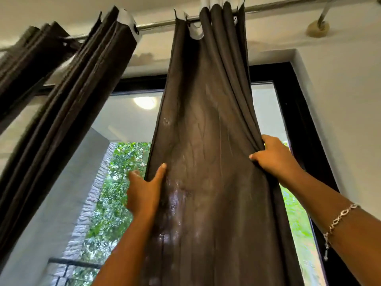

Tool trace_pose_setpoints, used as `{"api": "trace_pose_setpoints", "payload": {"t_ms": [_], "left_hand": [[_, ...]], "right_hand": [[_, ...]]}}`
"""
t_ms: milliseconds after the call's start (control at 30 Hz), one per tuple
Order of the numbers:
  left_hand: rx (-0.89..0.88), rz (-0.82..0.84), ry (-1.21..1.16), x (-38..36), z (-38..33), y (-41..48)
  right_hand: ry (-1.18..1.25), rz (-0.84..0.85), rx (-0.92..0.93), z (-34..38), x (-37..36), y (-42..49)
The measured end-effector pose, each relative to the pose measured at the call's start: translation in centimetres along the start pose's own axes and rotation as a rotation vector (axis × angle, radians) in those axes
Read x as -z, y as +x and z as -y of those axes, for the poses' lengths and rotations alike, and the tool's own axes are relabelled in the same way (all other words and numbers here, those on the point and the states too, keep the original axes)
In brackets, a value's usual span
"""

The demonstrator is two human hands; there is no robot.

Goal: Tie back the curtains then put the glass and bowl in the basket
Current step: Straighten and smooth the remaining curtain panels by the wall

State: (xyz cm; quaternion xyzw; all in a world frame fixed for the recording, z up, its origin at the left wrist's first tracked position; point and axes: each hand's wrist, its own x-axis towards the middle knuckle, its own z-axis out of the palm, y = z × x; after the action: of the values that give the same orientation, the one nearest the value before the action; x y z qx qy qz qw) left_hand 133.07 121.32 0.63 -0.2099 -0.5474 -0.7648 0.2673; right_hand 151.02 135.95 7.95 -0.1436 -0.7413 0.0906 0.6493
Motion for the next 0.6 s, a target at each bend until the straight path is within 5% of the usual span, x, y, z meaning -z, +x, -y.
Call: {"api": "trace_pose_setpoints", "payload": {"t_ms": [200, 300, 600], "left_hand": [[-0.445, 0.067, 0.009, 0.4, -1.0, -3.2], [-0.639, 0.243, 0.129, -2.2, -2.1, -5.4], [-0.733, 0.631, 0.461, -12.6, -7.3, -10.6]], "right_hand": [[0.103, 0.042, -0.004, 1.3, -1.3, -1.7], [0.244, 0.090, -0.048, 1.0, -1.9, -2.0], [0.258, 0.101, -0.136, -3.6, 1.6, -1.2]]}}
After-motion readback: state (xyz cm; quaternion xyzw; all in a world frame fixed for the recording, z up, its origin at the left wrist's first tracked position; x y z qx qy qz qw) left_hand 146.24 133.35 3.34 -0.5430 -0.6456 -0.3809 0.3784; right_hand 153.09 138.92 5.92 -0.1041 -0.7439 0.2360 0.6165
